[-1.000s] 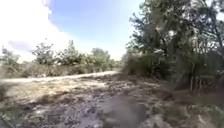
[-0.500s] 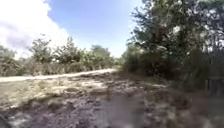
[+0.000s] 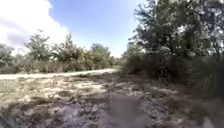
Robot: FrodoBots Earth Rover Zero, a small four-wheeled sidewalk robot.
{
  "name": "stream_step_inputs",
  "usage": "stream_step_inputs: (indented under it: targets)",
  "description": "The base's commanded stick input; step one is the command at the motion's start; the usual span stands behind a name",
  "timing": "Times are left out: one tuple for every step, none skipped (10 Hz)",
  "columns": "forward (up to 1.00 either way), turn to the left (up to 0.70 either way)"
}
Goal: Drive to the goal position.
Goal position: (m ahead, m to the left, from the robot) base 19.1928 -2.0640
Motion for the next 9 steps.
stream_step_inputs:
  targets:
    - [0.70,0.00]
    - [0.70,0.00]
    - [0.70,0.00]
    - [0.70,0.00]
    - [0.70,0.00]
    - [0.70,0.00]
    - [0.70,0.00]
    - [0.70,0.00]
    - [0.70,0.00]
